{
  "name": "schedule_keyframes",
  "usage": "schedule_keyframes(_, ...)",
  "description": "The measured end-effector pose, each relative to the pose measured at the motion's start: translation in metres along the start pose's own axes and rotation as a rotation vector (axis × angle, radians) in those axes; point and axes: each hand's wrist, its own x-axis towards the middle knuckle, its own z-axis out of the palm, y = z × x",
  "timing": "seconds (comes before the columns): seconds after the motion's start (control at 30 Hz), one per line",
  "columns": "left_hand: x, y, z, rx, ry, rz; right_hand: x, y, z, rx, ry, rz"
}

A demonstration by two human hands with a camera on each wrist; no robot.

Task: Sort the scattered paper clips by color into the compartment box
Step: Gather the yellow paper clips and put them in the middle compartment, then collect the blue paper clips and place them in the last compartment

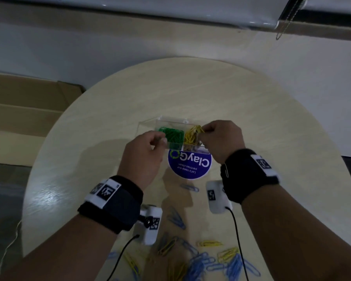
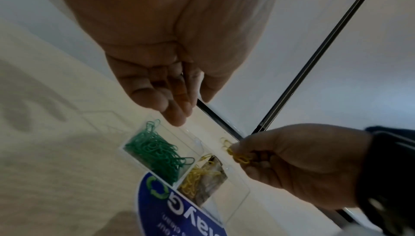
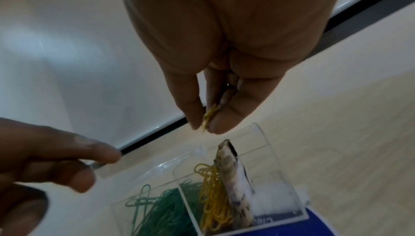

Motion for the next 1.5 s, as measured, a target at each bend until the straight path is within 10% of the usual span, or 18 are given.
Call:
schedule_keyframes(0.3,-0.086,-0.058,-0.065,0.245,-0.236,0.064,-0.074,0.034,-0.005,-0.065,0.108,-0.140)
schedule_keyframes(0.57,-0.199,-0.127,-0.072,0.444,-0.642,0.269,-0.255,0.092,0.067,-0.309,-0.318,-0.310)
schedule_keyframes(0.83,-0.147,-0.107,-0.046,0.465,-0.464,0.336,-0.204,0.074,0.082,-0.251,-0.113,-0.455)
schedule_keyframes(1.07,-0.067,-0.069,-0.057,0.395,-0.165,0.326,-0.118,0.071,0.008,-0.013,0.094,-0.172)
schedule_keyframes(1.3,0.020,-0.038,-0.016,0.261,-0.271,-0.022,-0.041,0.043,0.025,0.075,-0.035,0.020)
schedule_keyframes(1.5,-0.010,-0.031,-0.015,0.314,-0.201,0.086,-0.060,0.049,0.041,0.002,0.023,-0.029)
